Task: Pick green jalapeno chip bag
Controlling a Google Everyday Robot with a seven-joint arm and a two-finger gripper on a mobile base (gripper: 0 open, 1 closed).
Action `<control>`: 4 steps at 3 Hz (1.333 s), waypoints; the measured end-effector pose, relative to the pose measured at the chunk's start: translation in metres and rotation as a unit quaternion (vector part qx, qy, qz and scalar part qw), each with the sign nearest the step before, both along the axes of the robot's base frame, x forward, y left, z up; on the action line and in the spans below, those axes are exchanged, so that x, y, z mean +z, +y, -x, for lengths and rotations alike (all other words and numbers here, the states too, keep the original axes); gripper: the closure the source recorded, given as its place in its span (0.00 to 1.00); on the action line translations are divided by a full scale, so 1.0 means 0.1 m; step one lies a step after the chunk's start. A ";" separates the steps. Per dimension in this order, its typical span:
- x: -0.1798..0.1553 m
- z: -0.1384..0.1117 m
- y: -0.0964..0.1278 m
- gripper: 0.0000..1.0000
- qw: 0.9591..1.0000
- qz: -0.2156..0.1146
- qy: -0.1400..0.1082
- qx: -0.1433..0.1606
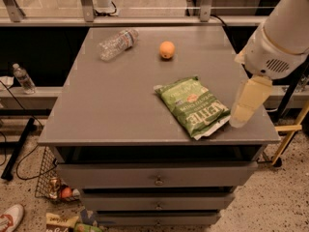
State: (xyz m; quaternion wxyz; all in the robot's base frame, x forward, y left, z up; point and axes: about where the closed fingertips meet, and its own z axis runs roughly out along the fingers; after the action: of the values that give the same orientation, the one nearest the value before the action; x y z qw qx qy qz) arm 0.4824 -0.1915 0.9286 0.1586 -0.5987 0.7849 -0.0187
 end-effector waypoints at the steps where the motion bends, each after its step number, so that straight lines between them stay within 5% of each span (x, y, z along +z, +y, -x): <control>1: -0.39 -0.14 -0.11 0.00 0.999 0.021 0.034 -0.016; 2: -0.69 -0.35 -0.23 0.02 0.997 0.026 0.060 -0.026; 4: -0.85 -0.49 -0.01 0.47 0.997 0.019 0.076 0.002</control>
Offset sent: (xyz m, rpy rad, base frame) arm 0.0509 -0.0398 -0.0943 -0.0651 0.1708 -0.0862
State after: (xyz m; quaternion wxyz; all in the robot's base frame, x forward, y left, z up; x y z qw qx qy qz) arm 0.5314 -0.1922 0.8439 0.0871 -0.6027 0.7931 0.0121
